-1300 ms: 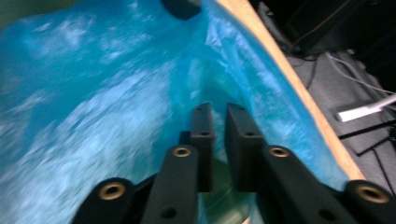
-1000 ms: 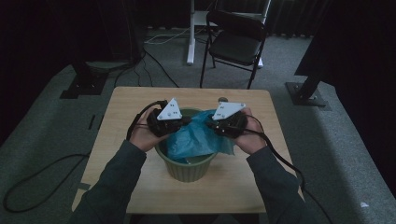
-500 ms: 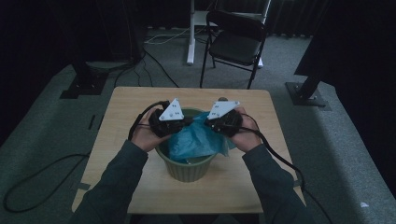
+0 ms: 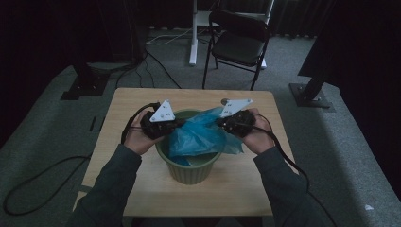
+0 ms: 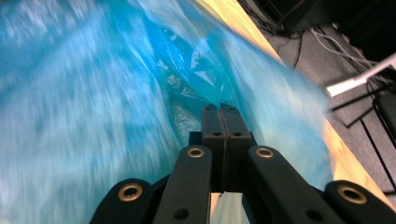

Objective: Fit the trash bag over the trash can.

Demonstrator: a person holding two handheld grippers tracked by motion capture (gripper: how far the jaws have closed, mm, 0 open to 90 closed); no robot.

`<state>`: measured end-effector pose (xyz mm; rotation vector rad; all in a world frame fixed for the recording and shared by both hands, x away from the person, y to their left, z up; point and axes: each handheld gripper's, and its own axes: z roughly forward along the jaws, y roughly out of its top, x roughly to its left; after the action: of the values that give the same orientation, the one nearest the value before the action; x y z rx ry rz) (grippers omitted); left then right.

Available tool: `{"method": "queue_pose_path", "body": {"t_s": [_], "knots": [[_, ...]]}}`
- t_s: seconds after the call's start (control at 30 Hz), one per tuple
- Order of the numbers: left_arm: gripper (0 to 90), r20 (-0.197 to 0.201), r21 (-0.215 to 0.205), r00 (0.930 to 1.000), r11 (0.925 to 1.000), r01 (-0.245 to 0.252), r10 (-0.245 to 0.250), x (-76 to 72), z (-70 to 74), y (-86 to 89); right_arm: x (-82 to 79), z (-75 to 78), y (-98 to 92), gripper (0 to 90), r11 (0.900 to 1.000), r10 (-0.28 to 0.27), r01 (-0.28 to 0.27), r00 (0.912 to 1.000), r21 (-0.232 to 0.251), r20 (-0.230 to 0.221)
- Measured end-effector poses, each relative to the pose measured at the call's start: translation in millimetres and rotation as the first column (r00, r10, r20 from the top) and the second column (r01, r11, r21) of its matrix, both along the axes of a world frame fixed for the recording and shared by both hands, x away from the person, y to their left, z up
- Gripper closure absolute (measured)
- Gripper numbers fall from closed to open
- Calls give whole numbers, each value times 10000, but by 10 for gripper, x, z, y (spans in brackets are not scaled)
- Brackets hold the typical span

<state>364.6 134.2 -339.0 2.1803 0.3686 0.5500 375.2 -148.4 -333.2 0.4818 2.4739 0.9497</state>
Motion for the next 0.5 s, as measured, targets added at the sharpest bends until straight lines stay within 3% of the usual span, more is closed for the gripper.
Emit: {"method": "queue_pose_path", "body": {"t_s": [0.13,0.5], "knots": [[893,-136,-153,9991,9991,-399,397,15,-57,180,11,-12,-132,900,9996,-284,285,9994,24,-182],[893,-356,-438,9928,9923,-1162,1147,7,-159,529,40,-55,-273,900,9968,-772,764,9961,-215,-419]]}}
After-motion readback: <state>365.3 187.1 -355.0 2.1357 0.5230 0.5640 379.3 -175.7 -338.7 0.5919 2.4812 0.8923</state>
